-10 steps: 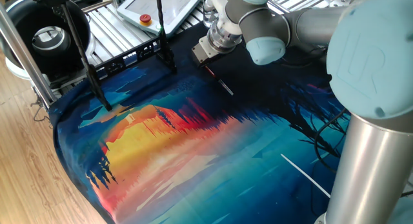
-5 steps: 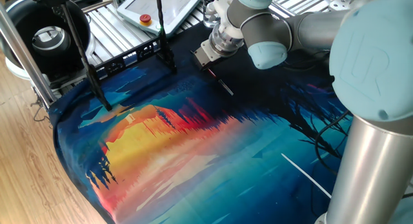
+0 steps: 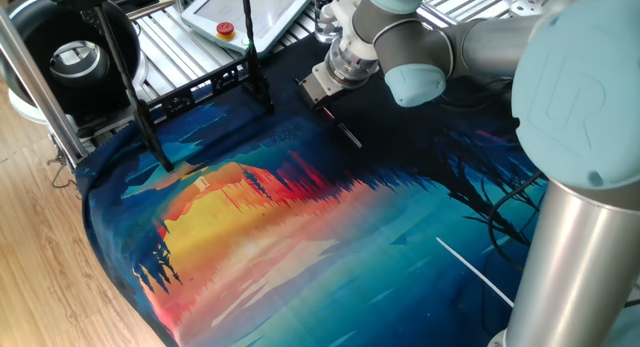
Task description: Place the brush on the pen rack
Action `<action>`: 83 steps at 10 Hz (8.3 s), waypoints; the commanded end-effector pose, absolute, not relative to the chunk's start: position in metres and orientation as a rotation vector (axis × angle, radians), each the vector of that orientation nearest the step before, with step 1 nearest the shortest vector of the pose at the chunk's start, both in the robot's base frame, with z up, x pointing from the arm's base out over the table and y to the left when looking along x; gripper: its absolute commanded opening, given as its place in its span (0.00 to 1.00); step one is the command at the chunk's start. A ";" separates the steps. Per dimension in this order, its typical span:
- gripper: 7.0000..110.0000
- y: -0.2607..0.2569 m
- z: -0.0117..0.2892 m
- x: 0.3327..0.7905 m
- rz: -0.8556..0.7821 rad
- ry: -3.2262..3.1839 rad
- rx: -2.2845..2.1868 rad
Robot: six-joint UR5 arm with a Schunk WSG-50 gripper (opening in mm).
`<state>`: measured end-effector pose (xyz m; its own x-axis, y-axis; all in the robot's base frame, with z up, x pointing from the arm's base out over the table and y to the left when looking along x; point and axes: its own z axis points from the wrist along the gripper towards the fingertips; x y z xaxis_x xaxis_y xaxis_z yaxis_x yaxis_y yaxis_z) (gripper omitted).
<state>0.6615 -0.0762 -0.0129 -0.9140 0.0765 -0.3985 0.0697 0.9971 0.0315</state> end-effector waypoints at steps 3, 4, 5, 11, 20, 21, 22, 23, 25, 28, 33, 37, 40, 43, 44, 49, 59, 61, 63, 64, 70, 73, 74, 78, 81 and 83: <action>0.00 -0.076 -0.012 0.663 0.031 2.732 0.137; 0.00 -0.076 -0.012 0.664 0.031 2.733 0.139; 0.00 -0.076 -0.012 0.663 0.029 2.734 0.141; 0.00 -0.073 -0.001 0.663 0.034 2.760 0.158; 0.00 -0.056 0.087 0.654 0.160 2.779 0.133; 0.00 -0.053 0.102 0.647 0.188 2.786 0.123; 0.00 -0.049 0.120 0.640 0.220 2.780 0.111; 0.00 -0.048 0.133 0.632 0.227 2.779 0.102; 0.00 -0.040 0.161 0.634 0.259 2.706 0.084; 0.00 -0.018 0.191 0.616 0.281 2.709 0.110; 0.00 0.048 0.254 0.630 0.419 2.534 0.088; 0.00 0.068 0.263 0.620 0.458 2.522 0.012; 0.00 0.090 0.282 0.629 0.558 2.430 -0.047; 0.00 0.090 0.280 0.632 0.554 2.434 -0.086; 0.00 0.095 0.283 0.632 0.573 2.418 -0.114; 0.00 0.099 0.302 0.644 0.518 2.287 -0.263; 0.00 0.111 0.307 0.658 0.568 2.266 -0.169; 0.00 0.106 0.308 0.662 0.534 2.255 -0.158; 0.00 0.103 0.322 0.669 0.510 2.178 -0.191; 0.00 0.107 0.331 0.669 0.547 2.143 -0.204; 0.00 0.096 0.307 0.655 0.583 2.207 -0.214; 0.00 0.093 0.297 0.649 0.601 2.237 -0.209; 0.00 0.092 0.295 0.648 0.612 2.243 -0.208; 0.00 0.106 0.308 0.648 0.669 2.220 -0.207; 0.00 0.107 0.309 0.649 0.678 2.217 -0.204; 0.00 0.107 0.306 0.651 0.678 2.225 -0.204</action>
